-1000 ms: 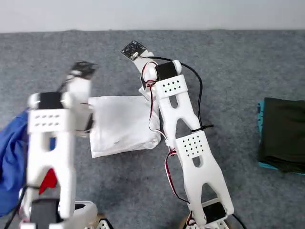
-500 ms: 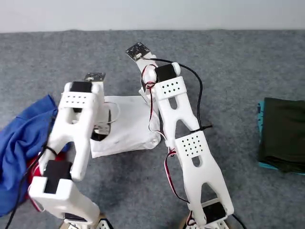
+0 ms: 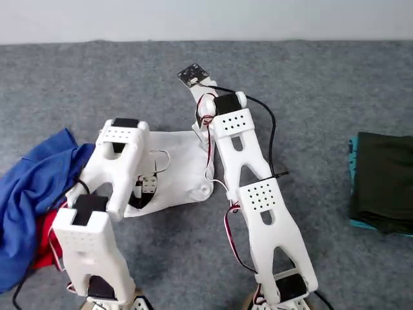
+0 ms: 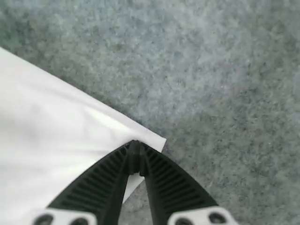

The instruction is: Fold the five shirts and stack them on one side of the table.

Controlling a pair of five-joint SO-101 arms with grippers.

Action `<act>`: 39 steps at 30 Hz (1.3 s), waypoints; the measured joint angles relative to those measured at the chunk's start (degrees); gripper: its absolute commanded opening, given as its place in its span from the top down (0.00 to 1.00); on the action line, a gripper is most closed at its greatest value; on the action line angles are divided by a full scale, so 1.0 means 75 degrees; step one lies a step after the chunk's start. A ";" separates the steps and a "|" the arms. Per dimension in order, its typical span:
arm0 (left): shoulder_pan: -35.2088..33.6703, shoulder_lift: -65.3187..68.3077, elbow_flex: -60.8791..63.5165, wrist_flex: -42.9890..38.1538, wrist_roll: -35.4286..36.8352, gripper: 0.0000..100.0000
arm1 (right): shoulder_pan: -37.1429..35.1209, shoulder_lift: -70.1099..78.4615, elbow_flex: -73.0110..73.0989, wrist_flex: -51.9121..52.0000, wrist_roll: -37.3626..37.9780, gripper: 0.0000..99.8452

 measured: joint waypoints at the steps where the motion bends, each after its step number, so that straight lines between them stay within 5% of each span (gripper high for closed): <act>1: -0.0059 0.0082 -0.0070 0.0012 -0.0070 0.98 | 0.0012 0.0000 0.0000 0.0000 0.0000 0.99; 21: -0.0516 -0.1829 -0.1078 0.0926 -0.0434 0.98 | -0.0188 -0.1371 0.0000 0.1078 -0.0176 0.99; 27: -0.0727 -0.1840 -0.1242 -0.0023 -0.0434 0.98 | -0.0258 -0.1946 0.0082 0.1078 -0.0715 0.99; 39: -0.0727 0.0469 -0.3552 -0.0563 -0.0434 0.98 | -0.0492 -0.4384 0.4747 0.1078 -0.1606 0.99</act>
